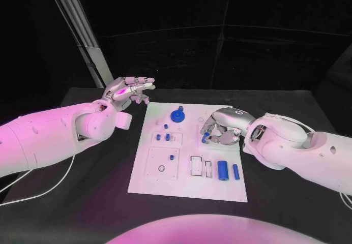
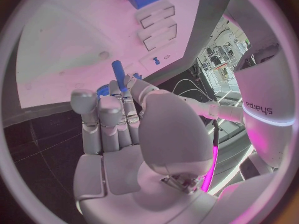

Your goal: Assemble the parts on the task board

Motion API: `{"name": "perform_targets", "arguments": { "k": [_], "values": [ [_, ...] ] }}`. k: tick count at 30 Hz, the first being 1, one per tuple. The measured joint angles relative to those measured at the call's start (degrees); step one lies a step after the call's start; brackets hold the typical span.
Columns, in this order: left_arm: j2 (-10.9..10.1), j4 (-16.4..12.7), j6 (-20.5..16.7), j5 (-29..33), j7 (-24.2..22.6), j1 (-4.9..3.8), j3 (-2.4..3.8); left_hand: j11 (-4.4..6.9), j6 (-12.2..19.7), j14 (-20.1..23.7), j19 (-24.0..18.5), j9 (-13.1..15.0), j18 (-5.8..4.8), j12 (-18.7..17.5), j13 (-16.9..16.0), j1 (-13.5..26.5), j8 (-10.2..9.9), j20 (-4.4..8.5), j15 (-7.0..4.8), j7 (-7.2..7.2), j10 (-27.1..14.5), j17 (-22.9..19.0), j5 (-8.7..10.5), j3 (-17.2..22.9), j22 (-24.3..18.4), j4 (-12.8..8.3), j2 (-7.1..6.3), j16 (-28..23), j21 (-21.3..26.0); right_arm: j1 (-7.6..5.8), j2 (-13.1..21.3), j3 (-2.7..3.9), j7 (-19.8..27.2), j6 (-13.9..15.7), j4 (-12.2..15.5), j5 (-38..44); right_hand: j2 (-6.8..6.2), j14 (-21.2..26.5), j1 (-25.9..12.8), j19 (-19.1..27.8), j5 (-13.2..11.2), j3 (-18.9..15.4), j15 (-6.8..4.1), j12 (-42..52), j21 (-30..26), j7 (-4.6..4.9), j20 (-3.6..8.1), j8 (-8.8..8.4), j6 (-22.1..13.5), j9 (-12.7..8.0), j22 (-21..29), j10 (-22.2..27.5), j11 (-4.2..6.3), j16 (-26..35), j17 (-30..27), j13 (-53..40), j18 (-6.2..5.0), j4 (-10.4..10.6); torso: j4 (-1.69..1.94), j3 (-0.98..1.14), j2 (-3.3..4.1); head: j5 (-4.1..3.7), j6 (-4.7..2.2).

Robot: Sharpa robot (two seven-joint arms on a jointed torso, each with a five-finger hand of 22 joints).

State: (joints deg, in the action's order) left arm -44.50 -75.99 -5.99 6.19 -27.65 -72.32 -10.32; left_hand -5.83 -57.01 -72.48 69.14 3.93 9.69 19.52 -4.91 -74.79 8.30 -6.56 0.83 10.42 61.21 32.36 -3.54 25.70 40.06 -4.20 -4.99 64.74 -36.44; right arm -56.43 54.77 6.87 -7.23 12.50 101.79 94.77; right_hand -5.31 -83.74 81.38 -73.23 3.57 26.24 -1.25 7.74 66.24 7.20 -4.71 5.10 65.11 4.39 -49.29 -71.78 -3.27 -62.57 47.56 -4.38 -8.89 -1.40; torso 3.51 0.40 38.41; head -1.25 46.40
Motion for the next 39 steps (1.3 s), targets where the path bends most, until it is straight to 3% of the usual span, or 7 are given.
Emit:
{"name": "perform_targets", "arguments": {
  "k": [9, 17, 24, 28, 31, 39],
  "values": [
    [0.0, 0.0, 0.0, 0.0, 0.0, 0.13, 0.0, 0.0, 0.0, 0.0, 0.0, 0.0, 0.0, 0.0, 0.0, 0.0, 0.0, 0.0, 0.0, 0.0, 0.0, 0.0, 0.0, 0.0, 0.0, 0.0, 0.0, 0.0, 0.0, 0.0, -0.3, 0.03, 2.3, 3.3, 2.1, -3.3, -0.02, 0.0, 0.0, 0.0, 0.4, 0.6, 0.0, -0.3, 0.1, 0.23, 0.0, -0.22, -0.3, 0.0, -0.2, 0.0, -0.01, -0.3, 0.4, 0.1, 0.0, -0.3, 0.07, -0.09, 0.08, 0.19, -0.18],
    [0.1, -0.1, 0.0, 0.0, 0.0, 0.16, -0.01, -0.21, 0.2, 0.2, 0.0, 0.0, 0.0, 0.1, 0.0, 0.0, 0.0, 0.0, 0.21, 0.2, -0.2, 0.0, 0.0, 0.0, 0.0, 0.0, 0.0, 0.0, 0.0, 0.7, -5.6, 0.03, 5.6, 4.2, 1.8, -6.5, -0.33, 0.0, 0.3, 0.0, 1.0, 1.1, 0.0, -0.7, 0.5, 0.43, 0.0, -0.46, -0.5, -0.1, -0.4, 0.0, -0.02, -0.7, 0.8, 0.2, 0.0, -0.5, 0.26, -0.14, 0.2, 0.91, 0.06],
    [0.2, -0.2, 0.0, 0.0, 0.0, 0.16, -0.01, -0.21, 0.2, 0.2, 0.0, 0.0, 0.0, 0.2, 0.0, 0.0, 0.0, 0.0, 0.21, 0.2, -0.2, -0.1, 0.0, 0.0, 0.0, 0.0, 0.0, 0.0, 0.0, 2.28, -10.3, -0.04, 7.9, 4.1, -0.3, -7.6, -0.33, 0.0, 0.3, 0.0, 1.1, 1.2, 0.01, -0.8, 0.5, 0.43, 0.0, -0.49, -0.5, -0.1, -0.6, 0.2, -0.24, -0.7, 1.0, 0.2, 0.0, -0.6, 0.41, -0.37, 0.2, 1.87, 0.6],
    [0.2, -0.3, 0.0, 0.0, 0.0, 0.16, -0.01, -0.21, 0.2, 0.2, 0.0, 0.0, -0.01, 0.2, 0.0, 0.0, 0.0, 0.0, 0.21, 0.2, -0.2, -0.1, 0.0, 0.0, 0.0, 0.0, 0.0, 0.0, 0.0, 2.93, -12.5, -0.12, 8.7, 3.6, -1.5, -7.3, -0.33, 0.0, 0.3, 0.0, 1.1, 1.3, 0.01, -0.9, 0.5, 0.43, 0.0, -0.5, -0.5, -0.2, -0.6, 0.2, -0.25, -0.7, 1.0, 0.2, 0.0, -0.7, 0.36, -0.32, 0.24, 2.68, 0.9],
    [0.2, -0.3, 0.0, 0.0, 0.0, 0.16, 0.0, -0.21, 0.2, 0.2, 0.0, 0.0, 0.0, 0.2, 0.0, 0.0, 0.0, 0.0, 0.21, 0.2, -0.2, -0.1, 0.0, 0.0, 0.0, 0.0, 0.0, 0.0, 0.0, 3.29, -13.9, -0.57, 9.2, 2.9, -2.7, -6.7, -0.34, 0.0, 0.3, 0.0, 1.1, 1.5, 0.01, -0.9, 0.5, 0.43, 0.0, -0.5, -0.5, -0.2, -0.6, 0.3, -0.34, -0.7, 1.0, 0.2, 0.0, -0.9, 0.35, -0.32, 0.26, 3.23, 1.14],
    [0.4, -0.4, 0.0, 0.0, 0.1, 0.15, 0.01, -0.21, 0.2, 0.2, 0.0, 0.0, 0.0, 0.2, 0.0, 0.0, 0.0, 0.0, 0.21, 0.2, -0.2, -0.1, 0.0, 0.0, 0.0, 0.0, 0.0, 0.0, 0.0, 3.88, -17.2, -1.31, 9.7, 0.9, -5.2, -4.2, -0.34, 0.0, 0.3, 0.0, 1.3, 1.5, 0.01, -1.0, 0.5, 0.52, 0.0, -0.5, -0.7, -0.2, -0.6, 0.3, -0.34, -0.9, 1.0, 0.2, 0.0, -0.9, 0.41, -0.3, 0.22, 3.88, 1.63]
  ]
}}
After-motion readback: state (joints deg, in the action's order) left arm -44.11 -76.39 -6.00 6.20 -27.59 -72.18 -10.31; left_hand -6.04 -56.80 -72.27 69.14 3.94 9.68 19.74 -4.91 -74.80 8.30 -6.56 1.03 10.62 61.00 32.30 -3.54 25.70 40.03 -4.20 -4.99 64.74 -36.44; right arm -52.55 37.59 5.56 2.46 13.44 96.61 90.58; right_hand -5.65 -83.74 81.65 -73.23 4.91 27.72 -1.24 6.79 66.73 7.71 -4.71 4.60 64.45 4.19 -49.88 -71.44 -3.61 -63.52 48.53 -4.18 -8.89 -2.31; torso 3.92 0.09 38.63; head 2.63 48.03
